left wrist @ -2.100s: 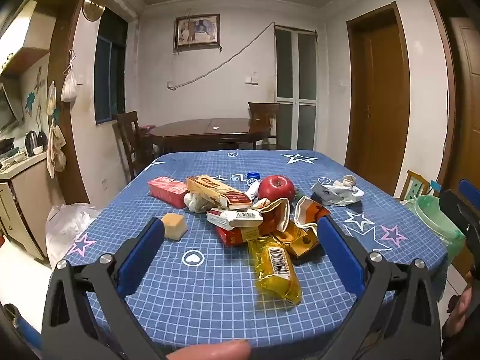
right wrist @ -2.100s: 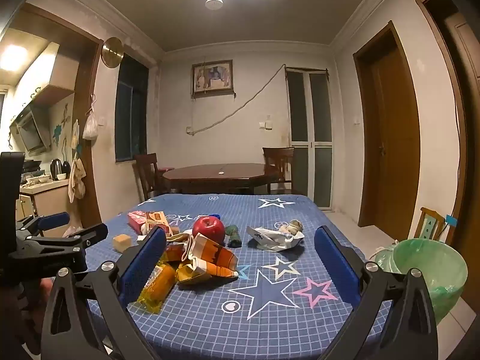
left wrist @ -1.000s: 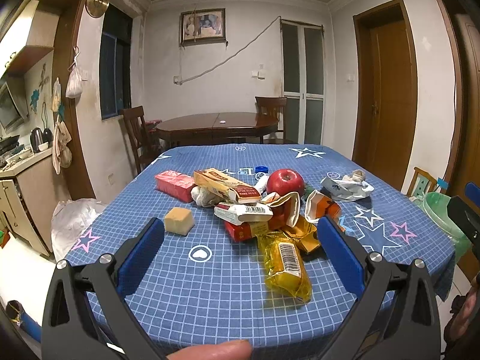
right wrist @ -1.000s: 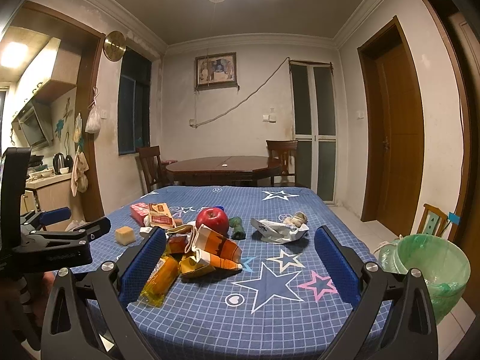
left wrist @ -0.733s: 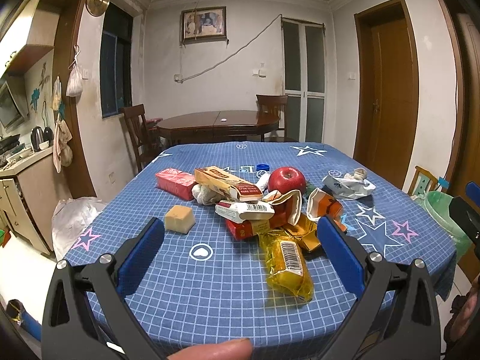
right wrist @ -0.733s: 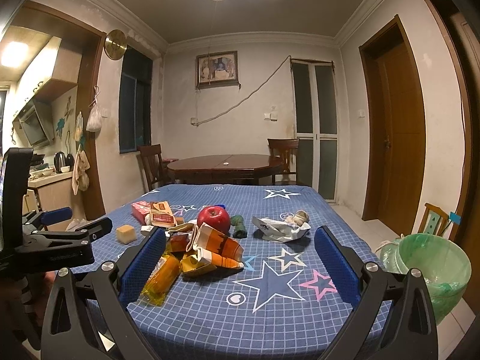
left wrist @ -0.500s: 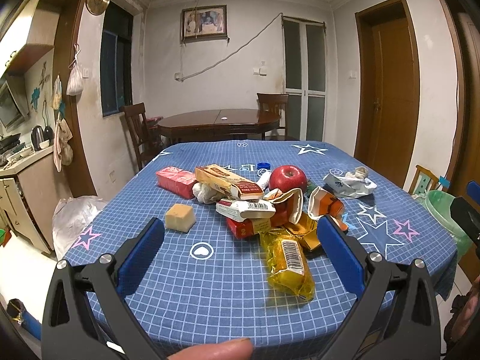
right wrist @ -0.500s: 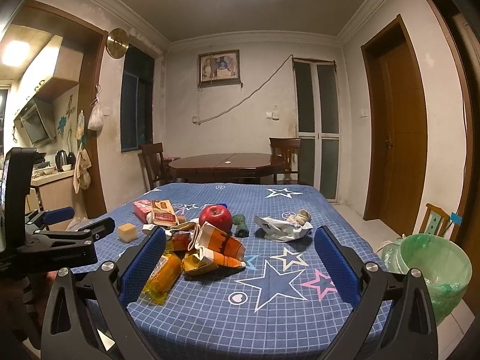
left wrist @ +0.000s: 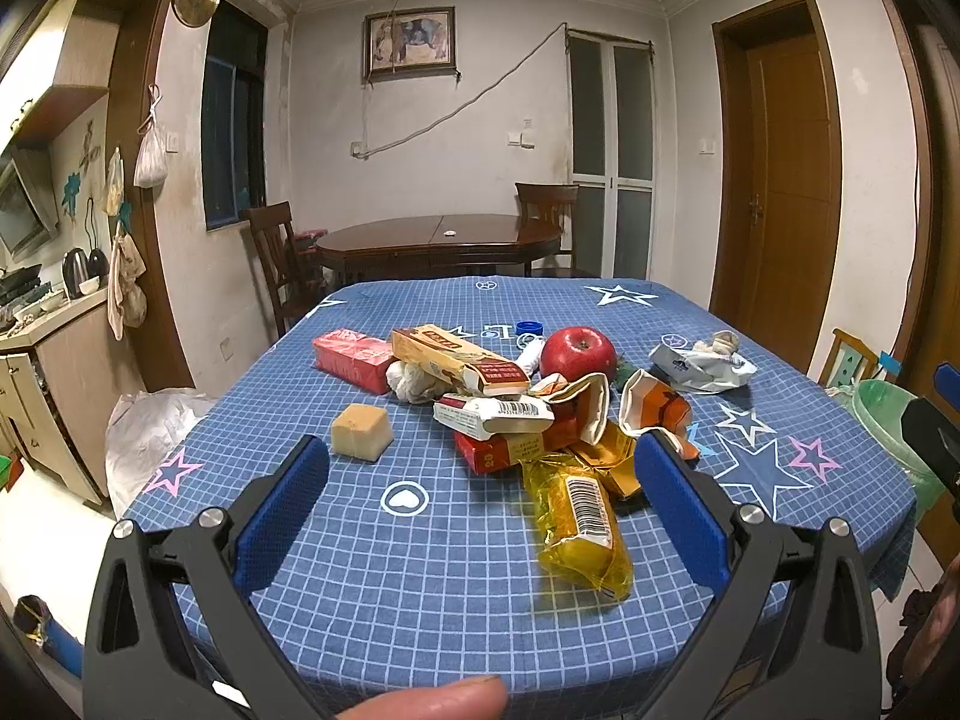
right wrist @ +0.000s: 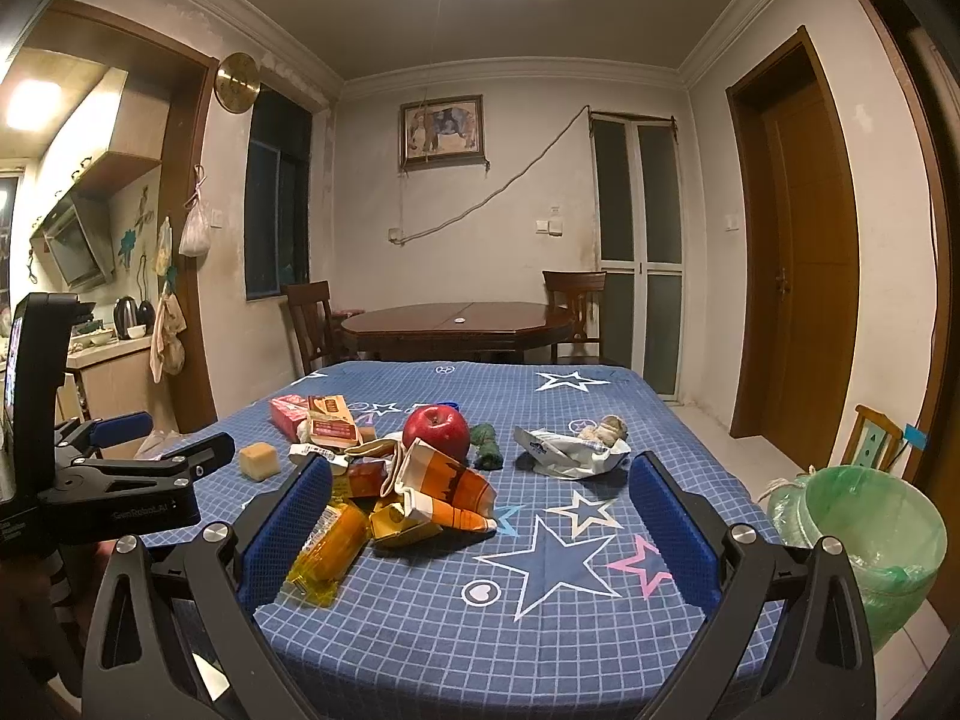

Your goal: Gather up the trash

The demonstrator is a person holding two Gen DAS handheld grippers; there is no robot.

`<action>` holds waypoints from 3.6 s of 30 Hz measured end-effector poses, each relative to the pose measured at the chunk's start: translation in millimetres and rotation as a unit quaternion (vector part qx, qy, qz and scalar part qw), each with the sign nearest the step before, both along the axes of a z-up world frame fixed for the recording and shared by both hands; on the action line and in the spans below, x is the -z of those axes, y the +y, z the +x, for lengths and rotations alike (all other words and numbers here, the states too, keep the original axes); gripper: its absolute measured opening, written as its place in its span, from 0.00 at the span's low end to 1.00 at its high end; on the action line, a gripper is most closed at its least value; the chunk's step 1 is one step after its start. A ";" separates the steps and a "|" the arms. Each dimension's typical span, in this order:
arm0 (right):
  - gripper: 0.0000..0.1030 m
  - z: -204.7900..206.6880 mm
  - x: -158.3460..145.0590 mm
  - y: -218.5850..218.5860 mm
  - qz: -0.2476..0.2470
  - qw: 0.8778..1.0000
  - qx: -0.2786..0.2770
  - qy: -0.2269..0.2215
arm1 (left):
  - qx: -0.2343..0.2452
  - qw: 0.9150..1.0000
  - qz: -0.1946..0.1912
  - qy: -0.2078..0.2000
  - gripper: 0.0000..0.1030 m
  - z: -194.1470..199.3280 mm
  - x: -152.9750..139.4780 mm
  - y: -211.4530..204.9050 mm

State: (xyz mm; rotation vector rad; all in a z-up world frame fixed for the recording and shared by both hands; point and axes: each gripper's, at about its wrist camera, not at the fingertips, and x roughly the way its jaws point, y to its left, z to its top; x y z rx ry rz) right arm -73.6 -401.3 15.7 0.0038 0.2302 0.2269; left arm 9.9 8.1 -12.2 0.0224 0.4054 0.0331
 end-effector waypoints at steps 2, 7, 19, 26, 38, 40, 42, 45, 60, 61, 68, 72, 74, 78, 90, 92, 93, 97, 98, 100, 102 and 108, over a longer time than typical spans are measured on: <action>0.96 -0.2 0.1 0.0 0.000 1.000 0.000 0.001 | 0.000 1.000 0.000 0.000 0.95 0.3 -0.3 -0.1; 0.96 0.7 1.0 0.3 0.001 1.000 -0.001 0.004 | 0.000 1.000 0.000 0.000 0.95 0.1 -0.1 0.0; 0.96 2.8 3.5 2.5 -0.001 1.000 -0.003 0.010 | -0.005 1.000 -0.002 0.010 0.95 6.2 3.9 6.3; 0.96 11.0 2.1 5.4 -0.010 1.000 -0.013 0.017 | 0.029 0.995 -0.029 0.093 0.95 42.7 10.2 30.0; 0.96 64.3 -15.9 3.9 -0.007 0.997 -0.038 0.065 | 0.064 0.959 -0.162 0.225 0.95 165.0 -5.7 98.9; 0.96 73.0 -14.9 4.7 -0.009 0.997 -0.039 0.070 | 0.069 0.944 -0.196 0.255 0.95 191.0 1.5 103.9; 0.96 80.4 -11.6 5.8 -0.010 0.996 -0.041 0.076 | 0.071 0.933 -0.220 0.277 0.95 206.7 11.4 105.5; 0.96 93.2 -1.7 8.1 -0.011 0.995 -0.042 0.089 | 0.071 0.922 -0.231 0.301 0.94 224.4 25.6 99.9; 0.96 165.3 27.6 -8.7 -0.002 0.990 -0.039 0.135 | 0.069 0.893 -0.289 0.339 0.58 272.3 60.9 88.4; 0.96 172.1 28.5 -15.0 0.004 0.989 -0.036 0.140 | 0.071 0.893 -0.291 0.337 0.53 272.5 60.5 87.8; 0.91 253.7 48.8 -71.9 0.104 0.969 -0.014 0.225 | 0.084 0.897 -0.294 0.318 0.35 270.6 55.2 79.4; 0.79 298.1 66.7 -68.9 0.061 0.962 -0.004 0.265 | 0.090 0.902 -0.284 0.311 0.34 269.0 53.4 73.6; 0.79 315.4 77.1 -65.3 0.039 0.959 0.006 0.280 | 0.093 0.904 -0.280 0.310 0.33 268.8 53.8 70.8; 0.79 343.4 99.4 -64.9 0.040 0.949 0.026 0.310 | 0.099 0.905 -0.278 0.307 0.33 269.7 54.4 68.2; 0.28 330.9 108.9 -58.9 0.049 0.958 0.004 0.283 | 0.116 0.909 -0.282 0.286 0.29 263.6 50.9 61.5; 0.28 315.1 97.3 -49.7 0.030 0.967 0.006 0.254 | 0.119 0.913 -0.276 0.276 0.28 258.9 45.9 60.5; 0.28 307.8 91.9 -48.0 0.023 0.970 0.008 0.243 | 0.120 0.917 -0.271 0.267 0.28 255.8 41.2 59.0; 0.28 281.6 66.5 -40.2 -0.007 0.982 0.029 0.187 | 0.131 0.924 -0.262 0.245 0.27 247.2 25.3 53.4; 0.28 275.0 60.0 -40.8 -0.010 0.984 0.034 0.177 | 0.134 0.926 -0.260 0.240 0.27 245.1 21.9 52.2; 0.28 263.1 47.0 -44.0 -0.014 0.986 0.045 0.158 | 0.140 0.930 -0.251 0.228 0.26 240.4 13.2 45.9; 0.28 244.3 31.8 -48.5 -0.023 0.988 0.057 0.140 | 0.147 0.935 -0.243 0.215 0.26 234.6 3.4 37.6; 0.28 212.0 -4.8 -70.8 -0.037 0.989 0.086 0.111 | 0.190 0.936 -0.225 0.192 0.26 224.1 -16.3 -5.6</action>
